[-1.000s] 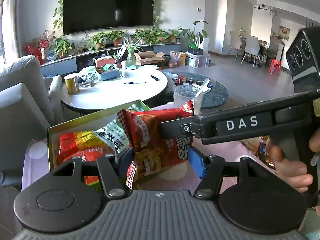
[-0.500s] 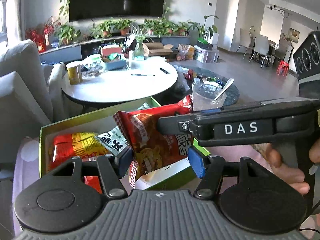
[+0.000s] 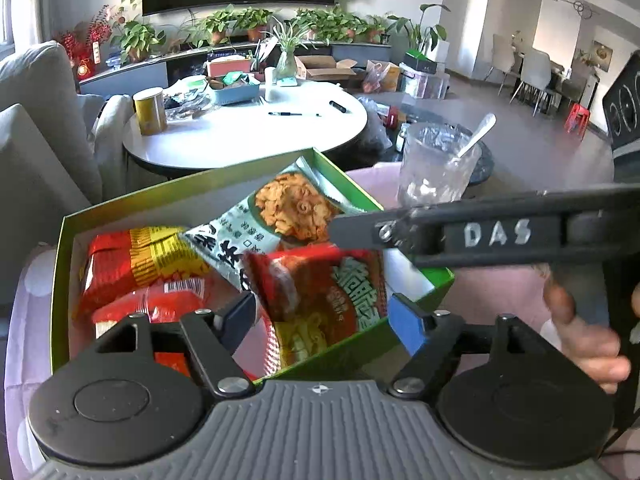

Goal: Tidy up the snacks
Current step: 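Open the right gripper to drop the red bag into the box, then withdraw the right gripper and move it to the yellow-wrapped cake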

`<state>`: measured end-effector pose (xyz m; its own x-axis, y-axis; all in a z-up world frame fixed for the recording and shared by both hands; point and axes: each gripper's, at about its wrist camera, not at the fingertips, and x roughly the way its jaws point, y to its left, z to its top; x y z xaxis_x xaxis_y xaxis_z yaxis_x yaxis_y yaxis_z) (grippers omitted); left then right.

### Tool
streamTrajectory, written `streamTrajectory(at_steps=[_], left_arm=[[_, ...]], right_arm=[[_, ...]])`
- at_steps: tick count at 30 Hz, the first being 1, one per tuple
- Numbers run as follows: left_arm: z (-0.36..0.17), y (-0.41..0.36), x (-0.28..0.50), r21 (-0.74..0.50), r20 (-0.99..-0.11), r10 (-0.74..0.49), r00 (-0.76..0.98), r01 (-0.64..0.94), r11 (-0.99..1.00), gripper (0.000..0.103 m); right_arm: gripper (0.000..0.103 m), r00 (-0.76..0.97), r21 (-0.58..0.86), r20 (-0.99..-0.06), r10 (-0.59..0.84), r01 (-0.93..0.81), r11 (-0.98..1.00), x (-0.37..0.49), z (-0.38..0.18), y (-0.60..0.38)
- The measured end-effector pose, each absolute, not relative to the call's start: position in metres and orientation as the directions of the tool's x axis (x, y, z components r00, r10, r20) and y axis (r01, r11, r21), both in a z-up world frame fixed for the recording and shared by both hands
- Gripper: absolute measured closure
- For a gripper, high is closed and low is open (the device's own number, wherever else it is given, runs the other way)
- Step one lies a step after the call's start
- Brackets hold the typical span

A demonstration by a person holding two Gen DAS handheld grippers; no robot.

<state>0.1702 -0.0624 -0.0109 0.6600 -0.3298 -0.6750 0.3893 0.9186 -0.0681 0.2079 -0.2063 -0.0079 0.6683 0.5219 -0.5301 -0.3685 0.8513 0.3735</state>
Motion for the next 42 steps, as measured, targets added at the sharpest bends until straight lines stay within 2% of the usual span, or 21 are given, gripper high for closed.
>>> streamTrajectory(at_steps=[7,11,20,25,27,31,36,42], left_arm=[[-0.003,-0.053,0.153,-0.045,-0.652,-0.296,0.697,0.354,0.934,0.022],[0.004,-0.042,0.139,-0.039,-0.629,-0.277,0.726,0.326,0.945,0.018],[0.014,-0.012,0.099,-0.032,-0.598,-0.223,0.77,0.255,0.966,0.017],[0.011,0.002,0.077,-0.035,-0.603,-0.197,0.773,0.221,0.975,0.017],[0.008,0.007,0.07,-0.043,-0.611,-0.191,0.768,0.208,0.977,0.016],[0.002,0.015,0.056,-0.059,-0.632,-0.18,0.754,0.184,0.981,0.016],[-0.015,0.015,0.042,-0.062,-0.683,-0.16,0.713,0.161,0.985,0.016],[-0.039,0.01,0.04,-0.073,-0.76,-0.121,0.638,0.101,0.992,0.016]], right_arm=[[0.05,0.692,0.408,-0.527,0.493,-0.303,0.861,0.196,-0.006,-0.224],[0.042,0.719,0.38,-0.503,0.479,-0.314,0.87,0.181,0.0,-0.227],[0.042,0.779,0.336,-0.444,0.443,-0.313,0.888,0.133,0.018,-0.233],[0.042,0.816,0.314,-0.342,0.466,-0.368,0.875,0.1,0.024,-0.23],[0.042,0.84,0.296,-0.308,0.447,-0.362,0.884,0.089,0.027,-0.228],[0.042,0.86,0.243,-0.301,0.411,-0.348,0.906,0.078,0.031,-0.222],[0.042,0.84,0.291,-0.328,0.431,-0.344,0.893,0.071,0.028,-0.227],[0.042,0.841,0.236,-0.38,0.386,-0.316,0.919,0.063,0.017,-0.225]])
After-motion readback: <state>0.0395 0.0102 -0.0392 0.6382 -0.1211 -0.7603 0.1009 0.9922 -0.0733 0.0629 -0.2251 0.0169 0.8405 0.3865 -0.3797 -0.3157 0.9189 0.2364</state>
